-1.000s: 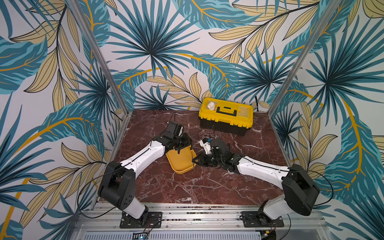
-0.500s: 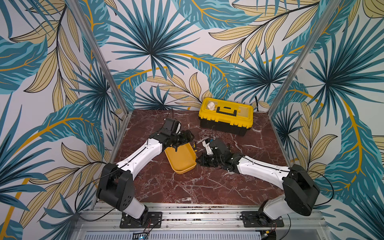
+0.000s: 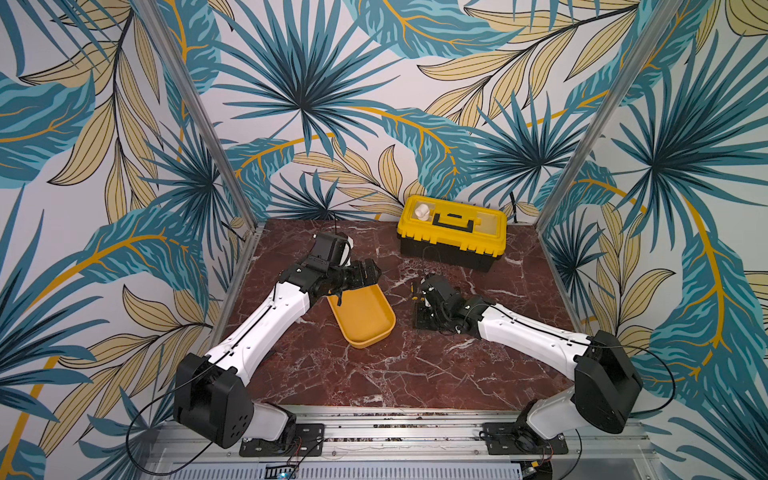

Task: Take the file tool out of the storage box
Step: Place the file tool at the center of the board.

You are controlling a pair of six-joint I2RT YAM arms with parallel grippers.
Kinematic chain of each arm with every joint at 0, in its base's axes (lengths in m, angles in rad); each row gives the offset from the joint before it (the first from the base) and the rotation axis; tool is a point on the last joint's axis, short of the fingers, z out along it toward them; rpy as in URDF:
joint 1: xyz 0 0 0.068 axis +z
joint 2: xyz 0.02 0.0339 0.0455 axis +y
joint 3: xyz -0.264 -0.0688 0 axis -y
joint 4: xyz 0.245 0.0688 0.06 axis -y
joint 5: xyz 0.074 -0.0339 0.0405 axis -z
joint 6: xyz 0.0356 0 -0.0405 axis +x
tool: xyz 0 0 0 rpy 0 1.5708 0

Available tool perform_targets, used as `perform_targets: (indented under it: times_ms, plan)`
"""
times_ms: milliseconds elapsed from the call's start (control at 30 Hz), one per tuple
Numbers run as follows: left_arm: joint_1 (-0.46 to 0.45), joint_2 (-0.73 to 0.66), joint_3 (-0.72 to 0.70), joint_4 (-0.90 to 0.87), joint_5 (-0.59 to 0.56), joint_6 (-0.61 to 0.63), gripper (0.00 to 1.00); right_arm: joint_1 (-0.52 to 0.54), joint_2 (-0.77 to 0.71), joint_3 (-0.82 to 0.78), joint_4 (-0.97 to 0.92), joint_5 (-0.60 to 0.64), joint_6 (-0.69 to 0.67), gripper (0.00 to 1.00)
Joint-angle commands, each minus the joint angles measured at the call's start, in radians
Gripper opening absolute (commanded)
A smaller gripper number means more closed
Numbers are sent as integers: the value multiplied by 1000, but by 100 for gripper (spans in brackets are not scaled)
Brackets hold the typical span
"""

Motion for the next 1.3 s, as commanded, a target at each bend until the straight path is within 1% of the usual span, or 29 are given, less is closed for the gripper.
perform_targets:
  times_ms: [0,200,400,733,1267]
  plan:
    - [2,-34,-36,-23,-17,27,100,-4,58,41,-57,48,-11,0]
    - [2,-65,-63,-60,-42,53,100,-3,152,103,-79,69,4,0]
    - [3,-110,-94,-92,-66,76,100,-4,209,137,-96,97,11,0]
    - [2,-140,-131,-86,-58,75,100,-1,283,195,-125,133,12,0]
    - [3,-152,-169,-68,-40,68,100,-1,388,258,-131,194,11,0]
